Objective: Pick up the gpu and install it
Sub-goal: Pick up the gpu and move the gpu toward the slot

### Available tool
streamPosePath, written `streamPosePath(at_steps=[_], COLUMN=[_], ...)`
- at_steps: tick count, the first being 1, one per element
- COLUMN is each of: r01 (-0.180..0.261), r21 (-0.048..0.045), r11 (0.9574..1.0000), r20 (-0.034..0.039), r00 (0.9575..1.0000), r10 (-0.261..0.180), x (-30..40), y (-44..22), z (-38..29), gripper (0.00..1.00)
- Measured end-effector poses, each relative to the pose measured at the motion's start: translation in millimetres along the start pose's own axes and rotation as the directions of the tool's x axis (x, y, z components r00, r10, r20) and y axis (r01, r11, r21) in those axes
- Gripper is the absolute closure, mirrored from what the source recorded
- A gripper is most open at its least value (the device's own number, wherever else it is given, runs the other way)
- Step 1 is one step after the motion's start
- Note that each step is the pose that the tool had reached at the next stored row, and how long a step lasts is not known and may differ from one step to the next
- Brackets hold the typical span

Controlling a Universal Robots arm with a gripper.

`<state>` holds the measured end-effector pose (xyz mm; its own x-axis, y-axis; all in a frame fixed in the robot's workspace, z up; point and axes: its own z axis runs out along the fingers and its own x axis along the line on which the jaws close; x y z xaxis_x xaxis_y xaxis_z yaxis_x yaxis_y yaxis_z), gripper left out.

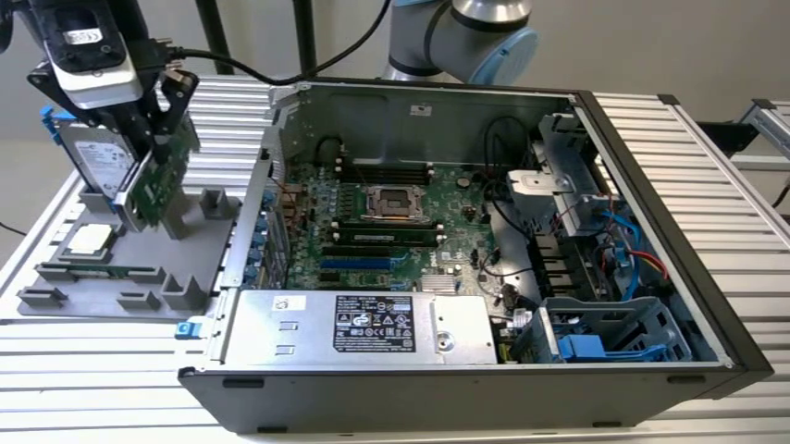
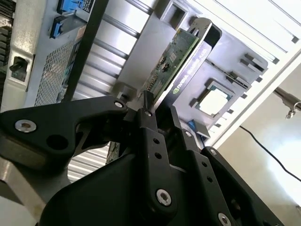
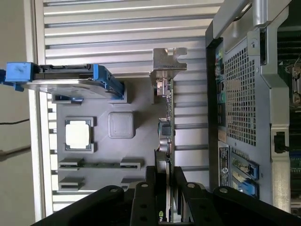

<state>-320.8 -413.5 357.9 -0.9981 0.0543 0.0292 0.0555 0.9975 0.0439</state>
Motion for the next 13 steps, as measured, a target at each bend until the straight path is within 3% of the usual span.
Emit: streamPosePath(at_steps=[13], r01=[0.000], r21=[0.0000], r11=[1.0000], r20=[0.0000], r00=[1.0000], r10=[0.000], x=[0.6], y=[0.8], z=[-18.0], gripper=[1.00])
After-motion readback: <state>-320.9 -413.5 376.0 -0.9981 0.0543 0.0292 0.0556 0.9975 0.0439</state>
